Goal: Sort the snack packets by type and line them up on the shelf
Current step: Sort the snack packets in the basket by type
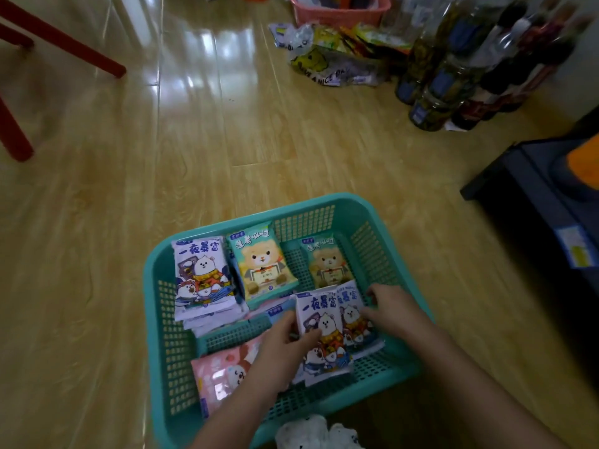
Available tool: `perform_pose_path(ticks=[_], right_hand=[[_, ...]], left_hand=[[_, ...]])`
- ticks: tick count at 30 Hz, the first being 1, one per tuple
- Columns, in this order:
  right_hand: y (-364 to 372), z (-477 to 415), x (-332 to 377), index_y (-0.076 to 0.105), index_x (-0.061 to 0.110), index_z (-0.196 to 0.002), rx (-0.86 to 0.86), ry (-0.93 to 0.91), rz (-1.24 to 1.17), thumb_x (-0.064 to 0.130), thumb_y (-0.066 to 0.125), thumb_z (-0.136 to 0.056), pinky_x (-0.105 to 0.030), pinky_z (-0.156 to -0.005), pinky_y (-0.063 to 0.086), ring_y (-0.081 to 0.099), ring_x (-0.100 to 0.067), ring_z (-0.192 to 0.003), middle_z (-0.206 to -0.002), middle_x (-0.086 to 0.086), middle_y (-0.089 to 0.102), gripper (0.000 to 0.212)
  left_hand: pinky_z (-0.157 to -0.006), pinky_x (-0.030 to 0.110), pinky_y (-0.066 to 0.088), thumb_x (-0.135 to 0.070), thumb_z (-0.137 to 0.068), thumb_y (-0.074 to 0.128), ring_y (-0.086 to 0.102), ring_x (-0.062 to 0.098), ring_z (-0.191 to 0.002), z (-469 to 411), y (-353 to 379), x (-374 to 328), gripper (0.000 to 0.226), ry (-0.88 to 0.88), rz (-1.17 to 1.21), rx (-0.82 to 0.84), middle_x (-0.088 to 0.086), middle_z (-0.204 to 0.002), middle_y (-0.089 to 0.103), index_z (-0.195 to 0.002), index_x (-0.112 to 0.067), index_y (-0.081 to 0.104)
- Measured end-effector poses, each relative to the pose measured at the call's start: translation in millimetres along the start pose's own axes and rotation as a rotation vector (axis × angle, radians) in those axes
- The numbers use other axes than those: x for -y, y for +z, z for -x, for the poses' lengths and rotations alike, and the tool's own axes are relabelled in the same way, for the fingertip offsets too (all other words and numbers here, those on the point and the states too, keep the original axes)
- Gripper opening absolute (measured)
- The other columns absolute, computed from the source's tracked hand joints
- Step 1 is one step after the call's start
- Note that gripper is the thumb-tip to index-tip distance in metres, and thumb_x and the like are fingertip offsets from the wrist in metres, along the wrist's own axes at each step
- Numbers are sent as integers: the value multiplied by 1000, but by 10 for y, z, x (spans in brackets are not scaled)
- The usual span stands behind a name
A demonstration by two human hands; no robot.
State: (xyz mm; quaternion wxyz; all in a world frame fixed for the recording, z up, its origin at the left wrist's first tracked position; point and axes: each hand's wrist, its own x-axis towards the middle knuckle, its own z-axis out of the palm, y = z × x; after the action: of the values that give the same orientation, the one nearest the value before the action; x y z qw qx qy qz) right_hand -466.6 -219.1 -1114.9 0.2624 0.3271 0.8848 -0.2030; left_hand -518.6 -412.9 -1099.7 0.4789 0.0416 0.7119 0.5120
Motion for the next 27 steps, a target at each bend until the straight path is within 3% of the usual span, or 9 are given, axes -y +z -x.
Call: perform_pose_path(ticks=[5, 9, 12, 15, 17, 21, 24, 25, 27], right_hand=[[-330, 161, -6, 62, 19, -112, -256, -109, -130, 32, 55, -91, -33, -79, 56, 64, -14, -90, -105, 2, 68, 26], [-554, 196, -36, 63, 26, -104, -337, -145, -130, 36, 53, -92, -31, -66, 57, 64, -9, -79, -93, 11, 68, 19], [-680, 165, -71, 64, 31, -102, -381, -129, -106, 40, 53, -90, -35, -66, 57, 64, -9, -77, -89, 13, 68, 19], [-761, 128, -49, 64, 31, -102, -392, -142, -101, 41, 52, -90, -36, -68, 57, 64, -10, -79, -91, 13, 68, 19], [-790, 94, 18, 63, 30, -103, -368, -169, -81, 39, 51, -92, -35, -68, 56, 64, -11, -81, -92, 11, 68, 19], [-771, 17, 323, 63, 27, -104, -350, -263, -96, 36, 50, -93, -38, -74, 55, 64, -13, -85, -96, 8, 68, 19], [-685, -22, 656, 65, 22, -102, -305, -365, -159, 33, 50, -93, -32, -75, 54, 62, -11, -83, -96, 6, 68, 20], [-644, -30, 772, 65, 21, -102, -285, -398, -179, 33, 50, -94, -31, -76, 54, 61, -11, -83, -97, 5, 68, 21], [-531, -54, 991, 64, 19, -102, -244, -443, -188, 37, 50, -93, -35, -79, 54, 61, -14, -86, -100, 3, 66, 25]], left_hand=[[-92, 40, 52, -19, -90, 61, 60, 25, -106, -290, 305, -48, 24, -20, -61, -32, 5, -111, 59, -112, -16, 51], [-90, 41, 52, -23, -90, 61, 59, 28, -104, -519, 516, -60, 15, -36, -178, -32, 11, -108, 58, -88, -25, 46], [-87, 38, 51, -30, -91, 59, 59, 24, -92, -628, 575, -50, 17, 35, -381, -48, 10, -100, 59, -93, -19, 46], [-70, 37, 51, -40, -91, 56, 56, 20, -69, -676, 542, -46, 28, 105, -700, -63, 10, -77, 59, -79, -15, 48], [-59, 34, 43, -44, -93, 50, 44, 20, -57, -657, 506, -73, 43, 115, -991, -83, 5, -59, 40, -66, -12, 43], [-63, 34, 43, -41, -97, 42, 51, 26, -69, -452, 345, -167, 35, 159, -1133, -88, 6, -64, 42, -83, -11, 54], [-41, 24, 34, -35, -90, 48, 50, 15, -46, -107, -2, -182, 28, 429, -1072, -441, -2, -52, 49, -66, -21, 50], [-39, 21, 27, -35, -87, 47, 43, 13, -43, -4, -167, -170, 27, 518, -1012, -602, -5, -50, 48, -63, -22, 47], [-48, 27, 33, -35, -86, 44, 46, 17, -56, 83, -521, -114, 24, 536, -876, -797, -2, -62, 51, -69, -19, 47]])
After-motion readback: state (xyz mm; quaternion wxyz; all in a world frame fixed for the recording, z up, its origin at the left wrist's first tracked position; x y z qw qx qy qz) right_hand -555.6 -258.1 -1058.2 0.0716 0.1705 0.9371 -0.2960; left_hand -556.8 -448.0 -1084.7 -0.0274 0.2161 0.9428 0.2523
